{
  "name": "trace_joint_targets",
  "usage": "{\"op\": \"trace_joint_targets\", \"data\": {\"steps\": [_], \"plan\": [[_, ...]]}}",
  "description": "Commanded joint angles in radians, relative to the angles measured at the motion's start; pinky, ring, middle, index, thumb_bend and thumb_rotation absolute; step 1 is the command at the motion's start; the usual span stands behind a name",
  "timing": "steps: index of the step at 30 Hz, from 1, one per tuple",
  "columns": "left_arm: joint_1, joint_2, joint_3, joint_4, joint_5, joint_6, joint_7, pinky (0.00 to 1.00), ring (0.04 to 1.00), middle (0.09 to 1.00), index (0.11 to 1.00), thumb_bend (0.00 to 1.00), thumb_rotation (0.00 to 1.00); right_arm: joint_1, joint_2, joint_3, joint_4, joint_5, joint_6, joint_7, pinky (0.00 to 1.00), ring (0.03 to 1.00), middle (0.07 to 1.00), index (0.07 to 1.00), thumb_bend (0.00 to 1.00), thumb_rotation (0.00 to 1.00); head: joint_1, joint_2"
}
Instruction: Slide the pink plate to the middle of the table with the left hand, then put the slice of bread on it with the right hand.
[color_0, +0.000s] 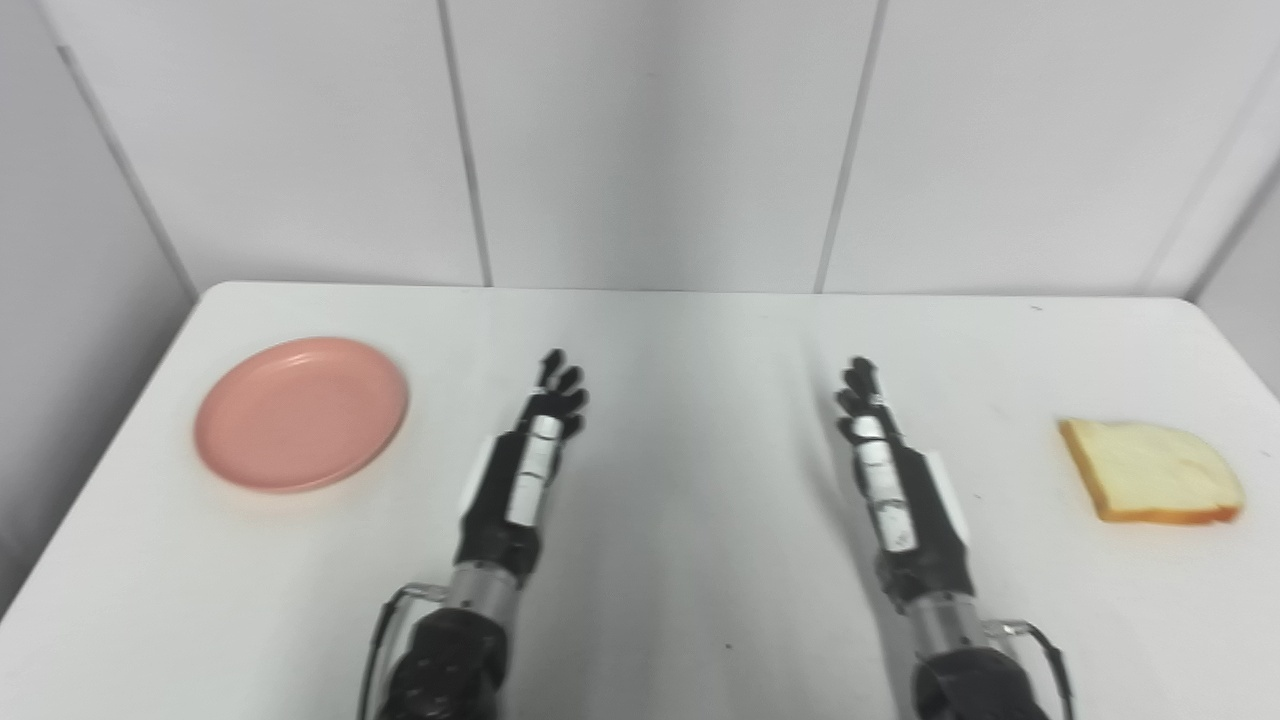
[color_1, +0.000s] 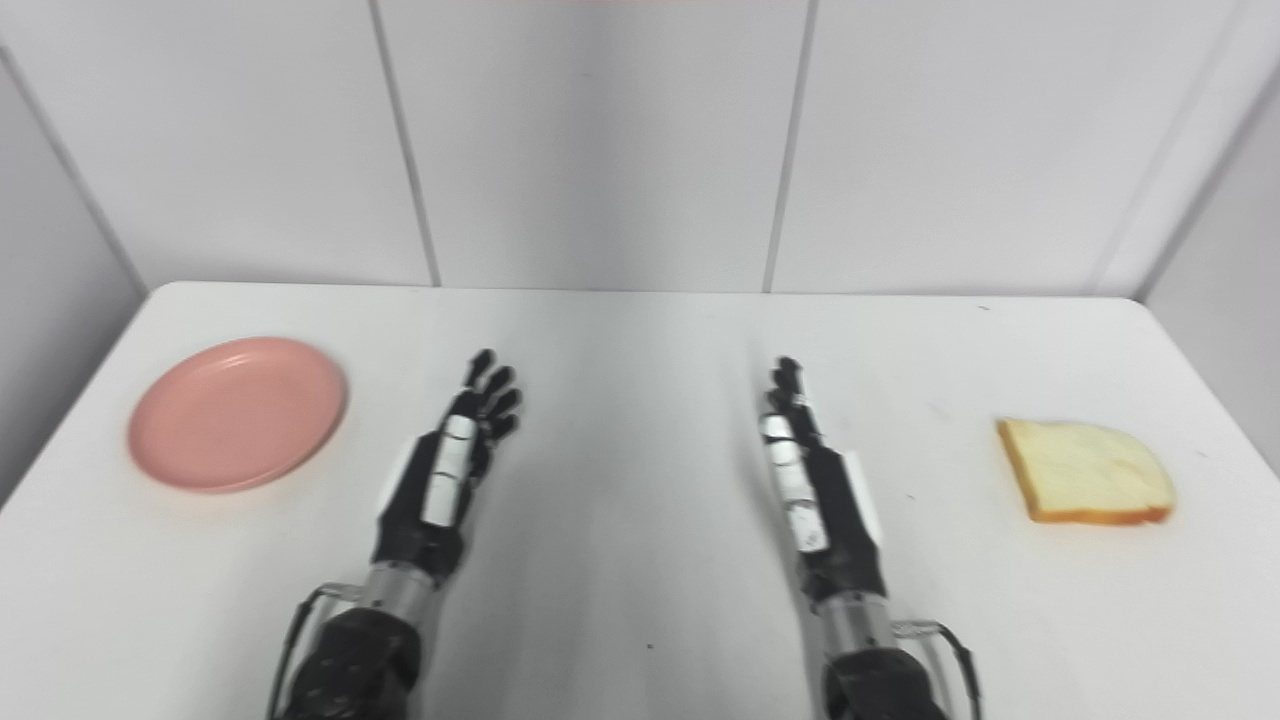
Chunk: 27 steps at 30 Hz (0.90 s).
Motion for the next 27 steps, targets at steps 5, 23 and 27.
{"op": "trace_joint_targets", "data": {"steps": [5, 23, 27], "plan": [[-0.044, -0.018, -0.019, -0.017, 0.014, -0.037, 0.007, 0.93, 0.948, 0.944, 0.949, 0.68, 1.0, -0.019, -0.014, -0.009, -0.016, 0.04, -0.026, 0.022, 1.0, 1.0, 1.0, 1.0, 0.39, 1.0, 0.029, -0.011], [-0.049, -0.025, -0.013, -0.038, 0.031, -0.041, 0.034, 0.89, 0.927, 0.933, 0.937, 0.67, 0.99, -0.016, 0.001, 0.004, -0.048, 0.005, 0.001, 0.008, 1.0, 1.0, 1.0, 1.0, 0.35, 1.0, 0.081, -0.009], [-0.068, -0.017, -0.002, -0.052, 0.026, -0.034, 0.035, 0.89, 0.921, 0.927, 0.933, 0.72, 0.99, -0.017, 0.004, 0.008, -0.04, -0.007, -0.009, 0.002, 1.0, 1.0, 1.0, 1.0, 0.34, 1.0, 0.098, -0.013]]}}
